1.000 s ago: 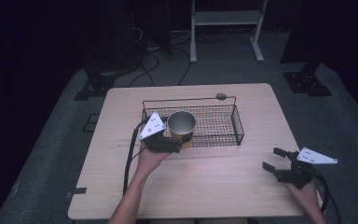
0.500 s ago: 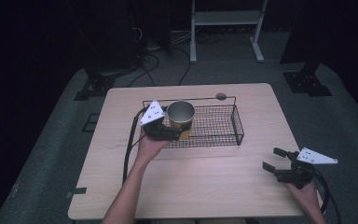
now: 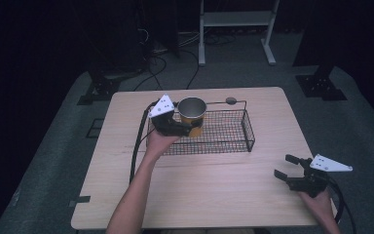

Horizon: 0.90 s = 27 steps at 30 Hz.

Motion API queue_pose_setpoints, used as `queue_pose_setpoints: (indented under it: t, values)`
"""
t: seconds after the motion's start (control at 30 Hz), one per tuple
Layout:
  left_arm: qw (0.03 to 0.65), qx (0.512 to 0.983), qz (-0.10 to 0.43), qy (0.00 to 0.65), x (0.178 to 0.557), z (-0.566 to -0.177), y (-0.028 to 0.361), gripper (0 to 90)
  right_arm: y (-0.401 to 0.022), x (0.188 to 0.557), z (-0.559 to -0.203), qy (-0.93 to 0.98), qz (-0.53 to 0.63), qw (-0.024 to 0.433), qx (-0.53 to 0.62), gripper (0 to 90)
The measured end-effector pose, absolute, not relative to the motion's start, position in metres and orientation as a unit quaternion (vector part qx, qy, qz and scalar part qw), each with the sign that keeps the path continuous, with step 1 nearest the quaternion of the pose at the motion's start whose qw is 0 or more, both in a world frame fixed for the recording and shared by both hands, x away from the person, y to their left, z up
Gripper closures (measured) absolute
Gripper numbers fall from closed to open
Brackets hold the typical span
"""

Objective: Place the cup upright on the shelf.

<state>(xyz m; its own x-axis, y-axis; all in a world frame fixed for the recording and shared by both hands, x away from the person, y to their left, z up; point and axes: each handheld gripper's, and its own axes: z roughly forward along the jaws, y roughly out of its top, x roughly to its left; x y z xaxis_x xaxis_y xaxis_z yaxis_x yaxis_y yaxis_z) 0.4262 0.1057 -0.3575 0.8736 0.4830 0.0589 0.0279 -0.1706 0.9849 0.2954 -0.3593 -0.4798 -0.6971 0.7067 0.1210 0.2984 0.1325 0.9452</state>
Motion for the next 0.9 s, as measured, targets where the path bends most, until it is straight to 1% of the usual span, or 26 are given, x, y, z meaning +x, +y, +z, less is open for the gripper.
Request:
queue_pose_setpoints:
  t: [0.4,0.6,0.9]
  values:
    - [0.620,0.748,0.167,0.167,0.454,-0.356,0.102,13.5,-0.360,0.296,-0.480,0.729,0.563,0.181,0.344,14.9]
    - [0.629,0.740,0.176,0.157,0.461,-0.362,0.101,13.5,-0.360,0.296,-0.480,0.729,0.563,0.181,0.345,14.9]
    - [0.609,0.762,0.167,0.142,0.476,-0.366,0.097,13.5,-0.360,0.296,-0.480,0.729,0.563,0.180,0.345,14.9]
